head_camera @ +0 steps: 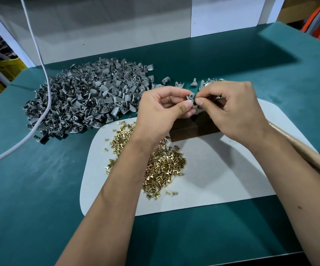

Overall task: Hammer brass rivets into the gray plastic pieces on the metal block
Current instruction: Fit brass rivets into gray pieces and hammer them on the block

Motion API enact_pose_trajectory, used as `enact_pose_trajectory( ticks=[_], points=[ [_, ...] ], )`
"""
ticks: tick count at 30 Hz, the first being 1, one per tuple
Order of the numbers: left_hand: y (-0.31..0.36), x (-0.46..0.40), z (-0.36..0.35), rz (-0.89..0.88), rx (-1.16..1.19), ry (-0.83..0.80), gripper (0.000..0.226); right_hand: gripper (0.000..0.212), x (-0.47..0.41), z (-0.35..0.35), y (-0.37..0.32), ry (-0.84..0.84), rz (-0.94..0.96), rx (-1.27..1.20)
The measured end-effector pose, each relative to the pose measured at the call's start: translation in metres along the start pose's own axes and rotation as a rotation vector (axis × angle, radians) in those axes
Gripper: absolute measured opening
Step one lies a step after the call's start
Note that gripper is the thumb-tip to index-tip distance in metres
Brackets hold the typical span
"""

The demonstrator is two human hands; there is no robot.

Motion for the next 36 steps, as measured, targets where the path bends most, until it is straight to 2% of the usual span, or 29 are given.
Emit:
enact_pose_trajectory(
  ticks=[2, 4, 6, 9, 11, 14, 17, 21, 24, 26, 31, 36],
  points=[
    [0.001, -0.001, 0.000, -0.094, -0.293, 0.018, 0.016, 0.015, -0.002, 0.005, 0.004, 0.020, -0.058, -0.015],
    [-0.002, 0.000, -0.001, -0.129, -0.533, 0.052, 0.015, 0.037, -0.004, 0.016, 0.017, 0.149, -0.183, 0.048],
    [-0.006, 0.000, 0.000, -0.101, -0.582, 0.076, 0.016, 0.043, -0.004, 0.031, 0.038, 0.205, -0.381, 0.241],
    [-0.007, -0.003, 0.004, -0.083, -0.598, 0.089, 0.022, 0.033, 0.004, 0.044, 0.072, 0.000, -0.711, 0.553],
    [-0.008, -0.004, 0.004, -0.071, -0.598, 0.088, 0.020, 0.037, 0.010, 0.044, 0.080, -0.158, -0.797, 0.619],
    [-0.009, -0.004, 0.005, -0.047, -0.588, 0.085, 0.015, 0.036, 0.010, 0.041, 0.077, -0.285, -0.794, 0.661],
    [-0.007, -0.004, 0.007, -0.066, -0.586, 0.084, 0.014, 0.031, 0.008, 0.040, 0.075, -0.297, -0.786, 0.679],
    [-0.007, -0.004, 0.009, -0.078, -0.588, 0.102, 0.013, 0.032, 0.004, 0.045, 0.072, -0.198, -0.744, 0.648],
    [-0.009, -0.004, 0.007, -0.062, -0.600, 0.084, 0.011, 0.035, -0.005, 0.048, 0.058, -0.081, -0.691, 0.450],
    [-0.010, -0.005, 0.006, -0.047, -0.581, 0.079, 0.010, 0.036, -0.011, 0.046, 0.043, -0.060, -0.609, 0.298],
    [-0.013, -0.006, 0.005, 0.041, -0.507, 0.065, 0.010, 0.040, -0.014, 0.031, 0.001, -0.128, -0.411, 0.108],
    [-0.012, -0.004, 0.005, 0.093, -0.406, 0.055, 0.011, 0.042, -0.015, 0.016, -0.022, -0.306, -0.346, 0.270]
  ],
)
Point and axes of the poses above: each hand's wrist, its own x-axis away from the middle knuckle, its own z-axis out of the back of the hand, y = z × x, the point moved 4 cm from there along -x, towards the middle knuckle, and after that the axes turned 3 degrees about -z, right-handed, at the moved point
